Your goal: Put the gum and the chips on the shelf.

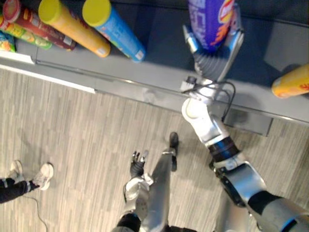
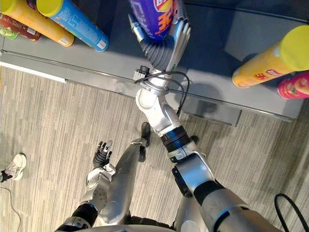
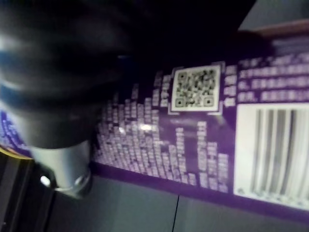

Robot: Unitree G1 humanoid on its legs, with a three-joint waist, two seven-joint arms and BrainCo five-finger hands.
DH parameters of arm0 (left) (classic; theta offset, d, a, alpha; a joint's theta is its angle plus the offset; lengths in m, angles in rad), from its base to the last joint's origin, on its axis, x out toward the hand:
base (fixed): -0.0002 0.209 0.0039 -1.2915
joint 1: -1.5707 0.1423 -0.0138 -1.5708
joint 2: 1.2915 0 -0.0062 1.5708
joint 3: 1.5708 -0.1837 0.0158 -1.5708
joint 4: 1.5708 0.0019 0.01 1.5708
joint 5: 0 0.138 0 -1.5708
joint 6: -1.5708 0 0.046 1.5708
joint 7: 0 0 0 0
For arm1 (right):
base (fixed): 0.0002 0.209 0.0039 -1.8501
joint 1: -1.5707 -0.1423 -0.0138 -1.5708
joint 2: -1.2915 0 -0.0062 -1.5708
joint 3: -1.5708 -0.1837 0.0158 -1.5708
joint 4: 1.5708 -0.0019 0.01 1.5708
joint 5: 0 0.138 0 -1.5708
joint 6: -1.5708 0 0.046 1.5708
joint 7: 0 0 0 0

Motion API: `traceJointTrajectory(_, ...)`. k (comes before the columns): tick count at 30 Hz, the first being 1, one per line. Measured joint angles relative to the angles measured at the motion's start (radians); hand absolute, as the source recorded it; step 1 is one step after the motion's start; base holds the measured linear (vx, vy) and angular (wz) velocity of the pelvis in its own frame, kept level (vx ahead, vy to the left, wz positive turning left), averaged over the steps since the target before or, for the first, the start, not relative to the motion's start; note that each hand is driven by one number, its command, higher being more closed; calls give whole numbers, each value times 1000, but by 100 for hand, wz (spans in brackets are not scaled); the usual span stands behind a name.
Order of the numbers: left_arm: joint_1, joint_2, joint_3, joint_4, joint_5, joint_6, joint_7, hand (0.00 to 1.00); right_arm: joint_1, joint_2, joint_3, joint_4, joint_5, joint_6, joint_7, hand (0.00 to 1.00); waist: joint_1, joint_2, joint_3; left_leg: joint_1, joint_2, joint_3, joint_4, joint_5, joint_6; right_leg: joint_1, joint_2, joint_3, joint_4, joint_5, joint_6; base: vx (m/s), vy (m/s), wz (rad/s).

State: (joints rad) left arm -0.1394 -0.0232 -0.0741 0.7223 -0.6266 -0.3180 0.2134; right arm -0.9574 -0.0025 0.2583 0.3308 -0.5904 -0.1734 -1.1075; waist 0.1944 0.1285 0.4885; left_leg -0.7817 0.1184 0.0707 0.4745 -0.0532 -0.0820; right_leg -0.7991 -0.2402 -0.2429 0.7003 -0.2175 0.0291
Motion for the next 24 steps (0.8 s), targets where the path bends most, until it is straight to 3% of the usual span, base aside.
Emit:
traceJointTrajectory(7,-9,0,0,-12,0,-9,1,0,-1,-4,-19,14,2,-3,-38,100,5,3,1,-48,7,1,55,-30,9,-42,0,13,28,-2,-3,-3,-1,-3)
traceJointTrajectory(19,-16,-4,1,-44,0,-10,19,0,41,-5,-24,26,1,-27,-38,100,18,12,4,-115,15,3,105,-41,10,-109,5,32,69,-8,2,35,-23,-1)
traceJointTrajectory(24,-17,-4,8,-47,-1,-33,19,0,79,-20,-25,26,1,-37,-38,100,30,18,7,-168,16,-6,163,-64,14,-157,2,39,120,-25,5,22,-41,2)
